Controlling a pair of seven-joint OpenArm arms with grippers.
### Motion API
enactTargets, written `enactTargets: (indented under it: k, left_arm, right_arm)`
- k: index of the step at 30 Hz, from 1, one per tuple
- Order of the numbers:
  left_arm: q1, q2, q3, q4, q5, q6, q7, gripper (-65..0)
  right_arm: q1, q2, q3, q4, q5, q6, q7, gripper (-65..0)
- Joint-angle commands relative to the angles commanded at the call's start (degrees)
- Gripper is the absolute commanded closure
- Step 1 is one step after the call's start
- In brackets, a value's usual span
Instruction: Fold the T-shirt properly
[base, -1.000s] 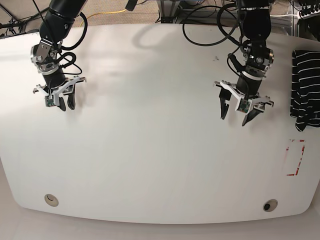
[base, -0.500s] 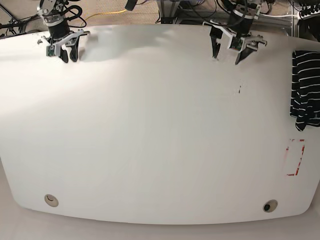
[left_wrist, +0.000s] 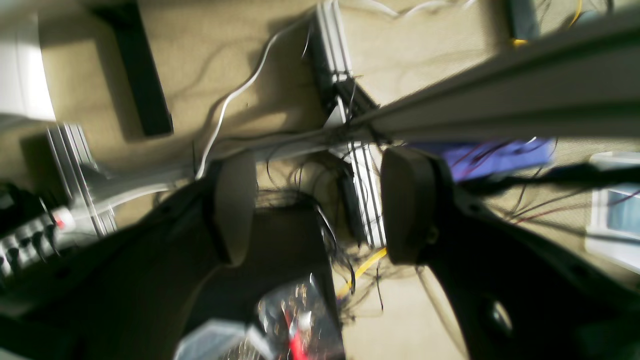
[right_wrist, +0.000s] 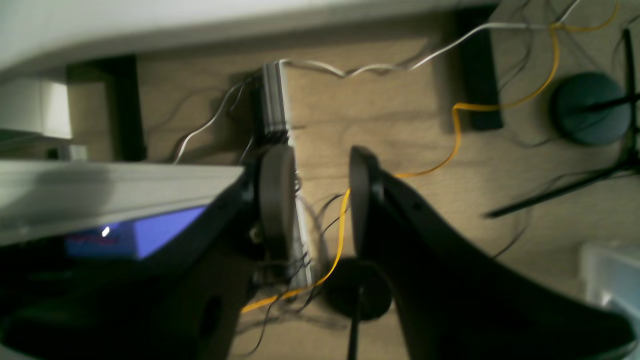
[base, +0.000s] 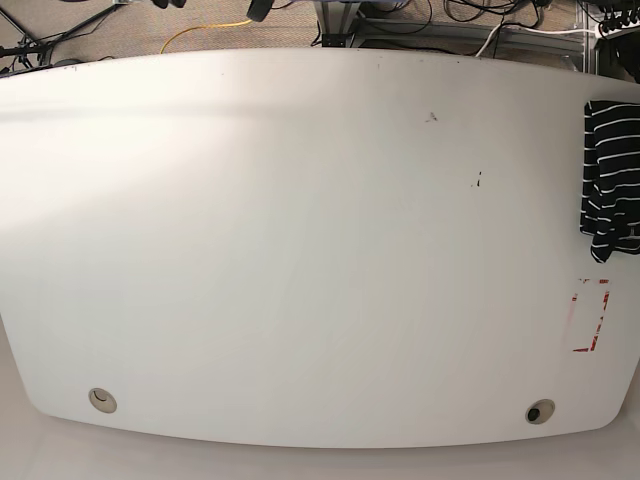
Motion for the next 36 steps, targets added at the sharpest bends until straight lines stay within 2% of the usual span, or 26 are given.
enactTargets:
  k: [4, 7, 10, 12, 15, 17, 19, 21, 25, 27, 28, 31, 34, 36]
  left_arm:
    - [-7.6, -2.0, 0.0, -12.3, 0.1, 0.0, 0.0, -36.5]
    - [-13.2, -2.6, 0.0, -21.1, 0.2, 0.0, 0.0, -36.5]
    - [-19.0, -2.7, 0.0, -30.6, 0.3, 0.0, 0.0, -36.5]
    - [-22.7, -2.7, -0.1, -36.1, 0.3, 0.0, 0.1, -36.5]
    - [-29.0, -2.9, -0.1, -46.3, 0.3, 0.0, 0.1, -36.5]
    - [-34.0, -4.1, -0.1, -55.0, 0.3, 0.1, 0.1, -36.5]
    - [-38.3, -4.4, -0.1, -62.1, 0.3, 0.1, 0.1, -36.5]
    - [-43.7, -4.5, -0.1, -70.0, 0.2, 0.1, 0.1, -36.5]
    - [-49.1, -4.6, -0.1, -77.0, 0.2, 0.4, 0.0, -36.5]
    - [-51.3, -4.6, 0.0, -78.7, 0.2, 2.6, 0.0, -36.5]
    - [-52.2, -4.6, 0.0, -79.2, 0.3, 4.7, 0.0, -36.5]
    - [-54.3, -4.4, 1.6, -81.0, 0.4, 8.6, 0.2, -36.8]
    - [-56.6, -4.3, 5.1, -83.9, 0.1, 10.1, 0.2, -36.9]
    - [-57.5, -4.2, 6.2, -84.7, -0.3, 10.1, 0.2, -36.9]
  right_arm:
    - [2.9, 0.0, -2.8, -6.0, -1.2, -0.53, 0.0, -17.4]
    - [6.2, -0.2, -4.3, -10.8, -7.4, -0.88, 0.0, -17.3]
    - [11.0, -0.4, -5.0, -16.9, -13.3, -3.87, 0.0, -17.3]
    - [13.5, -0.4, -5.1, -20.7, -14.4, -5.19, 0.0, -17.3]
    - [18.1, -0.2, -5.1, -26.3, -14.8, -5.8, 0.0, -17.3]
    - [21.1, 0.0, -5.1, -30.0, -14.8, -6.15, 0.0, -17.3]
    - [23.6, 0.6, -5.2, -32.9, -15.2, -7.12, 0.0, -17.3]
    - [27.2, 1.8, -5.2, -37.7, -18.2, -8.79, 0.0, -17.3]
    - [32.6, 2.2, -5.2, -45.1, -22.4, -10.29, 0.0, -17.3]
    - [35.4, 2.2, -4.9, -48.3, -24.0, -11.34, 0.0, -17.3]
    - [36.7, 2.3, -4.9, -49.8, -24.8, -12.66, 0.0, -17.3]
    - [39.6, 2.7, -5.1, -53.5, -26.6, -16.0, 0.0, -17.3]
    - [42.9, 2.7, -5.1, -56.7, -28.7, -17.67, 0.0, -17.3]
    - [44.8, 2.6, -5.1, -58.8, -30.2, -18.99, 0.0, -17.4]
